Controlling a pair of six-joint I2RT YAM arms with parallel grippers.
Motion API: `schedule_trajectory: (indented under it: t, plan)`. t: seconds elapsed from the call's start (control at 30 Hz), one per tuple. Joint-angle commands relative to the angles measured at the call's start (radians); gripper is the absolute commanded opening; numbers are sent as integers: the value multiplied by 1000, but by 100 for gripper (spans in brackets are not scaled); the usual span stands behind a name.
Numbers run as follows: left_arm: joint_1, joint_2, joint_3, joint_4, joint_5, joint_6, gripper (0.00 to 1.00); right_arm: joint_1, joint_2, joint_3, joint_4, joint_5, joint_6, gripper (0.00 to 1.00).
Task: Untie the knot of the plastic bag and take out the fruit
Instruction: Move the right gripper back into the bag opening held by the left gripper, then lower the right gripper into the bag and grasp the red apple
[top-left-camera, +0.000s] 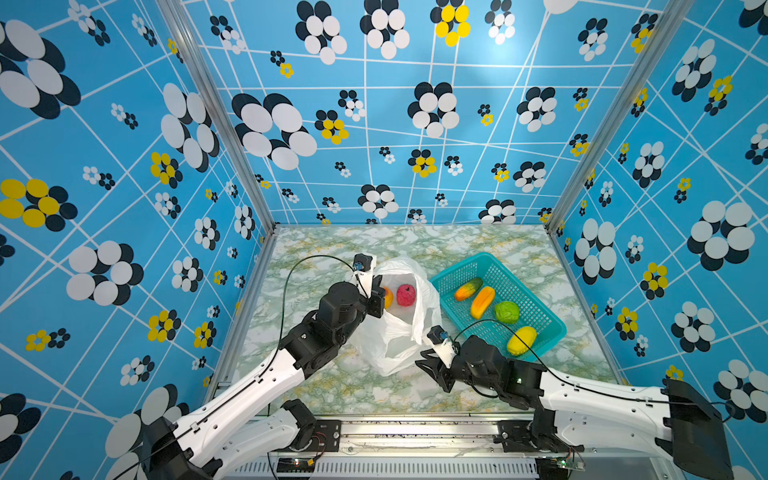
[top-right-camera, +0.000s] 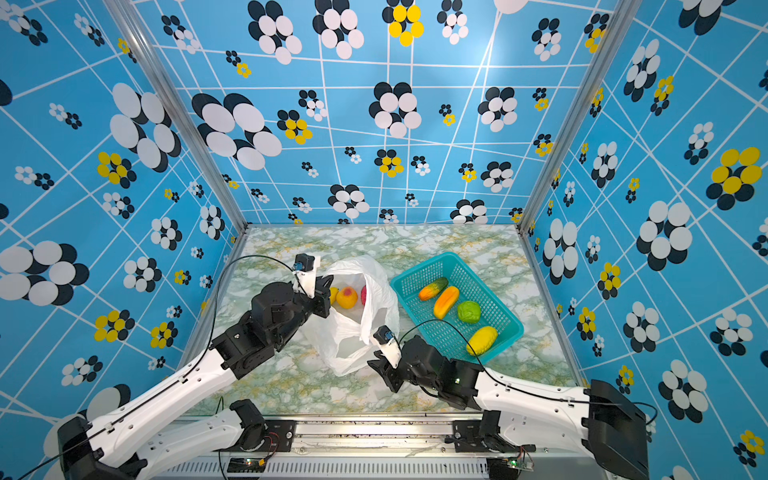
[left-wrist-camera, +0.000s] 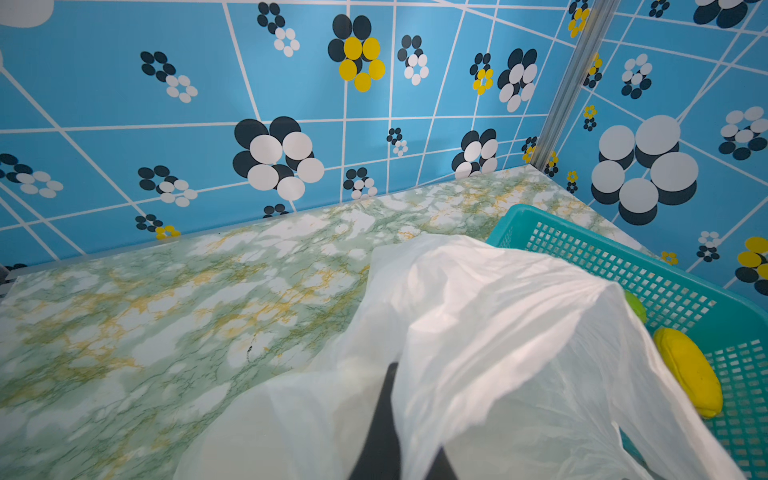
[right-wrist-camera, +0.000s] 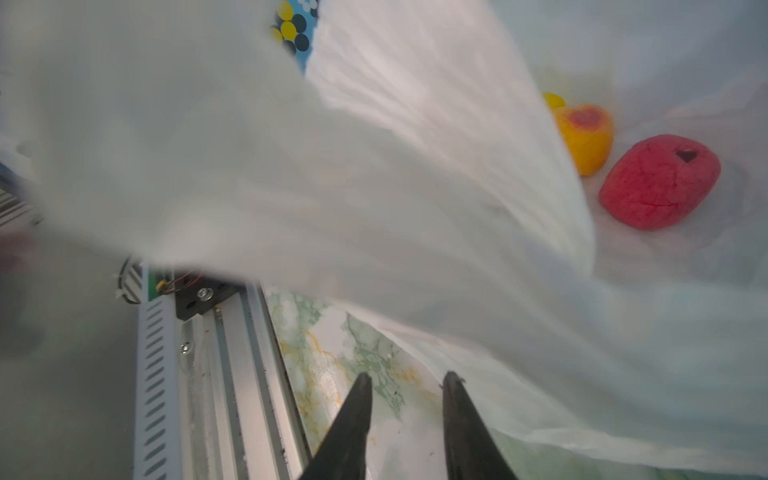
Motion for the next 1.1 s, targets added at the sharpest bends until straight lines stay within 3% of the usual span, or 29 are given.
schedule_trajectory:
  t: [0.0,0.07,0.23,0.37,0.53,0.7,0.9,1.07]
  plan:
    - [10,-13,38,-10,14,-11,0,9,74,6,117,154,-1,31]
    - [12,-13,38,-7,20,-12,0,11,134,18,148,226,5,31]
    - [12,-16,36,-5,30,-10,0,13,280,92,178,411,36,50]
    - [13,-15,35,-4,41,-10,0,12,364,141,225,471,38,66]
    - [13,-13,35,-2,47,-7,0,13,453,220,239,520,53,78]
    - [13,-7,36,-2,51,-3,0,30,502,269,261,442,20,79]
    - [13,-7,33,1,51,-3,0,143,506,267,353,433,-124,81]
    - [13,-7,30,6,53,-4,0,159,461,216,441,415,-119,79]
